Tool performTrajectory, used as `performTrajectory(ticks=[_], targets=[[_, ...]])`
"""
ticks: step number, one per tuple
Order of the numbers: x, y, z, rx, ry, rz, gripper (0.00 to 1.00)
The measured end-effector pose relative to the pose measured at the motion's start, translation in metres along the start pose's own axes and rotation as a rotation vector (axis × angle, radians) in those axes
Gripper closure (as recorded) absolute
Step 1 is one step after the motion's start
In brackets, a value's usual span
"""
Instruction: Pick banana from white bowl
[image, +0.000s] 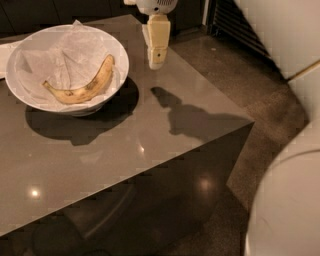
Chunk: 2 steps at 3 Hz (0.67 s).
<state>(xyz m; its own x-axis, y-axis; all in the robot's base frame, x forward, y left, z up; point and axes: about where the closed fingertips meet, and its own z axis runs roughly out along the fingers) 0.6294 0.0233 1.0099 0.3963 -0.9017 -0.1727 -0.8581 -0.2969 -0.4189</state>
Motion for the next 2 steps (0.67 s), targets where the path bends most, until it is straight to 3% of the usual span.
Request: performTrajectory(ticks=[2], targets=[[-0.028,-0.024,0.033,-0.063,-0.031,-0.080,0.21]])
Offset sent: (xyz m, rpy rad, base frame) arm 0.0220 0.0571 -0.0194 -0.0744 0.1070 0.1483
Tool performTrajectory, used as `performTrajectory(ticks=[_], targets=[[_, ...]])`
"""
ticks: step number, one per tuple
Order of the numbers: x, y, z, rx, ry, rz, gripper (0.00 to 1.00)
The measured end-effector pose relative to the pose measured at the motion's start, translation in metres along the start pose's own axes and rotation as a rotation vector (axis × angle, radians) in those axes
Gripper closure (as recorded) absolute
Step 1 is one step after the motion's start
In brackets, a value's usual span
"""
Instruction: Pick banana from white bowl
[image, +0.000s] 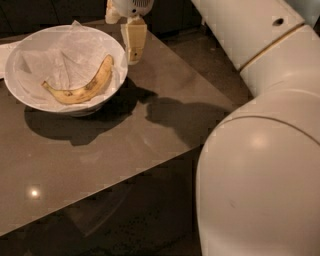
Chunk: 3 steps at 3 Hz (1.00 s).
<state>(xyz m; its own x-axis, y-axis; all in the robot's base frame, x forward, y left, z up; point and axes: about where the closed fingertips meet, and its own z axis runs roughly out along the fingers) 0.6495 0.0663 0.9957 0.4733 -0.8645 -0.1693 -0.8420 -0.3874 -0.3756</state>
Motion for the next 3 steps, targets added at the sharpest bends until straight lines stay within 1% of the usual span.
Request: performTrajectory(ticks=[1,2,3], targets=[[-0.016,-0.010,0.016,-0.028,-0.011,-0.040,0.21],[-0.036,-0.018,0.035,-0.064,-0.018,-0.102,0.19],[-0.055,-0.029,0.053,-0.084,-0.023,-0.165,0.26]])
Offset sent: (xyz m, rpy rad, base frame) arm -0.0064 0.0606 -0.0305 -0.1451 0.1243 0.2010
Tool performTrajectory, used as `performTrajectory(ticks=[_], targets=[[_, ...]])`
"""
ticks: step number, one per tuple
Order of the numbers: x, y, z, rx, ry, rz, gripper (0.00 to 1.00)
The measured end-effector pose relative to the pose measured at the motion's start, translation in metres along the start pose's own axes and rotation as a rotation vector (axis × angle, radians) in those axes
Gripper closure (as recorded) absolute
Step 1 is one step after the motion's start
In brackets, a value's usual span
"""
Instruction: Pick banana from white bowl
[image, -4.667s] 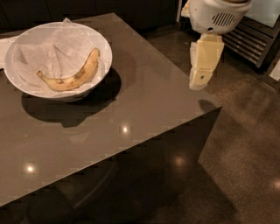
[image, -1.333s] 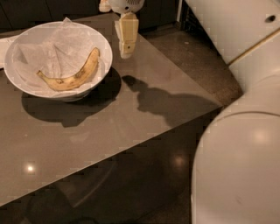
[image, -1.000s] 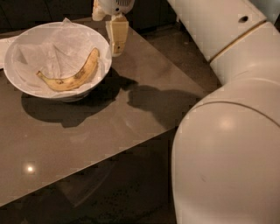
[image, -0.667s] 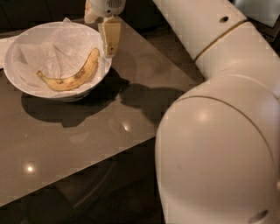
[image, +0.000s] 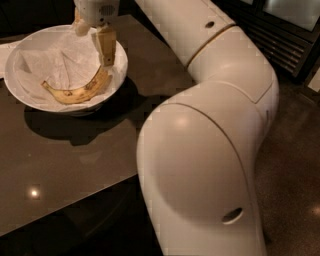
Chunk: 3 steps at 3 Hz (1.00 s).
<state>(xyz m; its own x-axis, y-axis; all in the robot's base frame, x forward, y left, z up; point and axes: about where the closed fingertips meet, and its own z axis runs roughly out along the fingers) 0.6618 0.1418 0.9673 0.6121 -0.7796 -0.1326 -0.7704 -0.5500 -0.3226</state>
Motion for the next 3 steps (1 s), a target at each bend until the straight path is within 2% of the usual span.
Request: performTrajectory(ticks=[1,3], targets=[[-0.010,-0.011,0.015,-0.015,-0.006,-0.037,0.28],[-0.016,-0.018,0.040,-0.053,-0.016,-0.052,0.32]])
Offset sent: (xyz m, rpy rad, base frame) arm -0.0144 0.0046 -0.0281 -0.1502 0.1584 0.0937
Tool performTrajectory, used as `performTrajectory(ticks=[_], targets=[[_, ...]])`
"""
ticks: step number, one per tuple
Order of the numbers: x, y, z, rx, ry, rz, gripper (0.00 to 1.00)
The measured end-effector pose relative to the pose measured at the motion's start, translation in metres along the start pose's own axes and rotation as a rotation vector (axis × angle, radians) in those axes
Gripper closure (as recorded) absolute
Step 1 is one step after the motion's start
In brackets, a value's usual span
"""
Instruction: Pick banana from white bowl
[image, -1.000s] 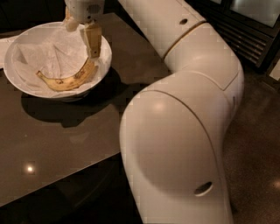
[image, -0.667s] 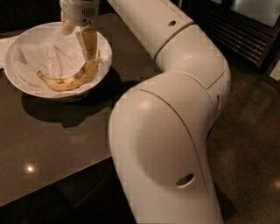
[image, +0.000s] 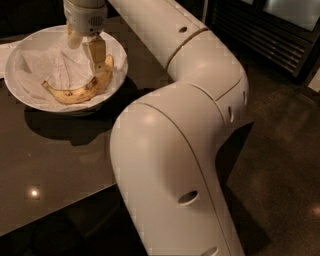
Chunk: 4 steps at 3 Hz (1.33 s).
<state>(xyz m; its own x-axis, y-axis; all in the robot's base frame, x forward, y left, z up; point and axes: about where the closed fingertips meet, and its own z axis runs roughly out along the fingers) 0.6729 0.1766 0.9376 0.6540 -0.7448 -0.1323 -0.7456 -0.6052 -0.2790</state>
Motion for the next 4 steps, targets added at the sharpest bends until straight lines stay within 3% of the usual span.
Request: performTrajectory(ticks=[1,2,4], targets=[[0.001,0.002,0.012,-0.026,-0.002,0.011,0.34],[0.002,0.006,0.024,-0.059,-0.006,0.027,0.45],[0.003,0.018,0.044,-0.119,-0.015,0.049,0.42]])
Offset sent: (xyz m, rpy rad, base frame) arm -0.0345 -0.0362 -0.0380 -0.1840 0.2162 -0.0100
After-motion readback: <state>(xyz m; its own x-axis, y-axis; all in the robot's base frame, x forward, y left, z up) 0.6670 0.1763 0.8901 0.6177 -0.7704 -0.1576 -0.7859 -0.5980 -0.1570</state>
